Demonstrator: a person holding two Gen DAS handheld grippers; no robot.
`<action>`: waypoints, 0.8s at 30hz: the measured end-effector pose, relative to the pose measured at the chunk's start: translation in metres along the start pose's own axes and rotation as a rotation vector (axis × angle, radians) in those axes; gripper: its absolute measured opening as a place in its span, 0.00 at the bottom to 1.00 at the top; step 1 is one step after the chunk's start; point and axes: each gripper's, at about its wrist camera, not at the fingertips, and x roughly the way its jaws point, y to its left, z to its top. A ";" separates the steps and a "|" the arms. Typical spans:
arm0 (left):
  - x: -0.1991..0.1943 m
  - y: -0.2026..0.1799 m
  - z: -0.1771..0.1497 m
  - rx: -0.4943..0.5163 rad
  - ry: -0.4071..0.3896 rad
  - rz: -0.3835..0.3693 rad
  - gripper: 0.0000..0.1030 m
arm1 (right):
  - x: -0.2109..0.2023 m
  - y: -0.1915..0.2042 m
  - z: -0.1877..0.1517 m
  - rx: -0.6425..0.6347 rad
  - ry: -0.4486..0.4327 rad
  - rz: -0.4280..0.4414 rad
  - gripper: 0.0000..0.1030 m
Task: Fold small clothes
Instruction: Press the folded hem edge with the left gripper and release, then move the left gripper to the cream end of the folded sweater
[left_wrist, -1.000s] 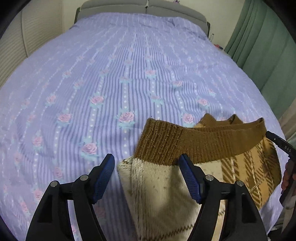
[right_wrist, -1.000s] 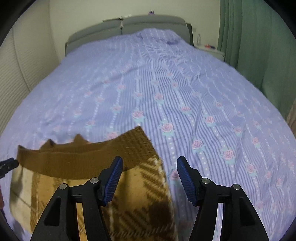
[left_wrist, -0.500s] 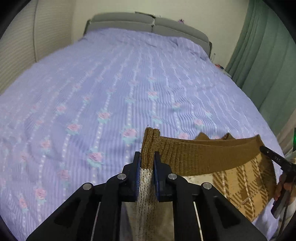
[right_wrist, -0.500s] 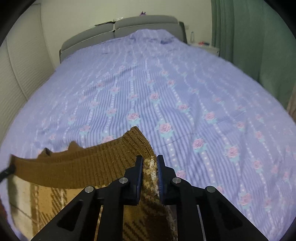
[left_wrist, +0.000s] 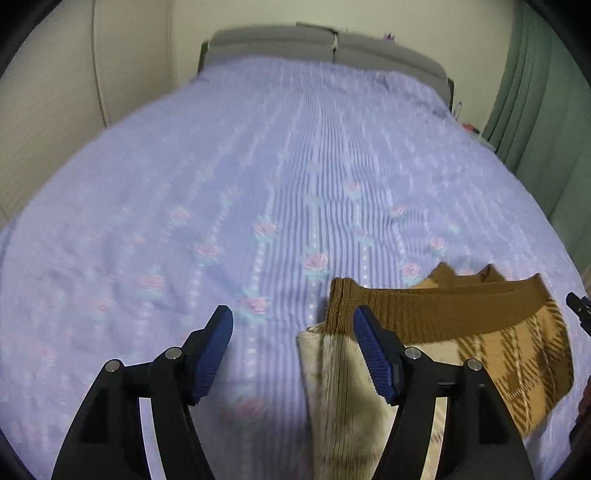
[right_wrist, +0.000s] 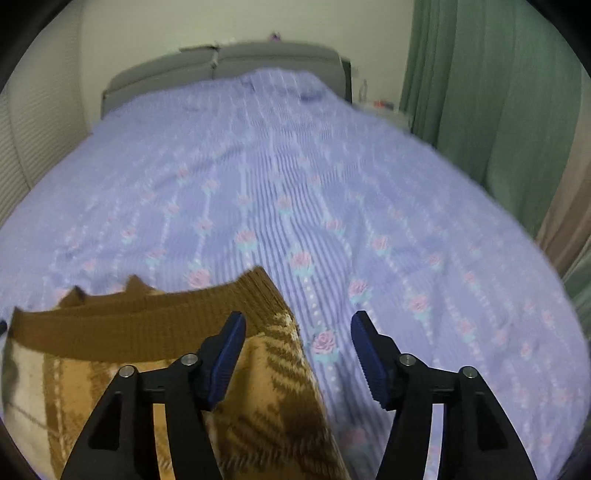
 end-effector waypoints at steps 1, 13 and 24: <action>-0.015 0.001 -0.003 0.010 -0.011 0.004 0.65 | -0.015 0.004 -0.001 -0.019 -0.025 0.001 0.69; -0.131 0.003 -0.101 0.001 -0.070 -0.051 0.69 | -0.136 0.028 -0.052 -0.128 -0.135 0.153 0.75; -0.103 -0.009 -0.178 -0.241 -0.038 -0.314 0.58 | -0.161 0.066 -0.120 -0.145 -0.123 0.265 0.75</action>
